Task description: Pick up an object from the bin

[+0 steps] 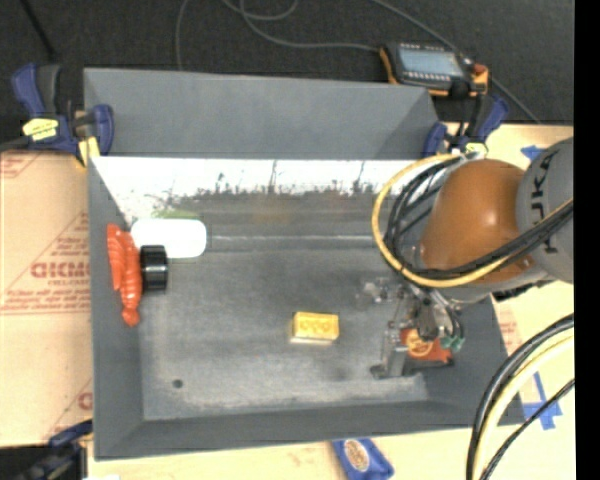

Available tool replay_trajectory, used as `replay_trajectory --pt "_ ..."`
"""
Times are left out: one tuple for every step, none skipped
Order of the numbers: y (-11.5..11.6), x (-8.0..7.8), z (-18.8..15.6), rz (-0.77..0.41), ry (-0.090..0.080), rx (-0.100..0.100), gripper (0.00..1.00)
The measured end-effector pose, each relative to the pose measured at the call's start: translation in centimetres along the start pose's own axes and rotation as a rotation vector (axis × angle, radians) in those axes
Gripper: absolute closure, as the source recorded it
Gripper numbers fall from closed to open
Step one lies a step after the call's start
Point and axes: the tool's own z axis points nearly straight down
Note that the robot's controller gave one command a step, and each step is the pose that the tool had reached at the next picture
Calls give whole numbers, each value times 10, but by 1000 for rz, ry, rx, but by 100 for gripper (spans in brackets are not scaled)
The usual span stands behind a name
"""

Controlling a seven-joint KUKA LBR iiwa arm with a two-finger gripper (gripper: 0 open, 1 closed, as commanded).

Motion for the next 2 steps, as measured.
replay_trajectory --pt "0 -2 -4 -3 -8 1 0" --pt "51 -24 58 90 -12 -1 0"
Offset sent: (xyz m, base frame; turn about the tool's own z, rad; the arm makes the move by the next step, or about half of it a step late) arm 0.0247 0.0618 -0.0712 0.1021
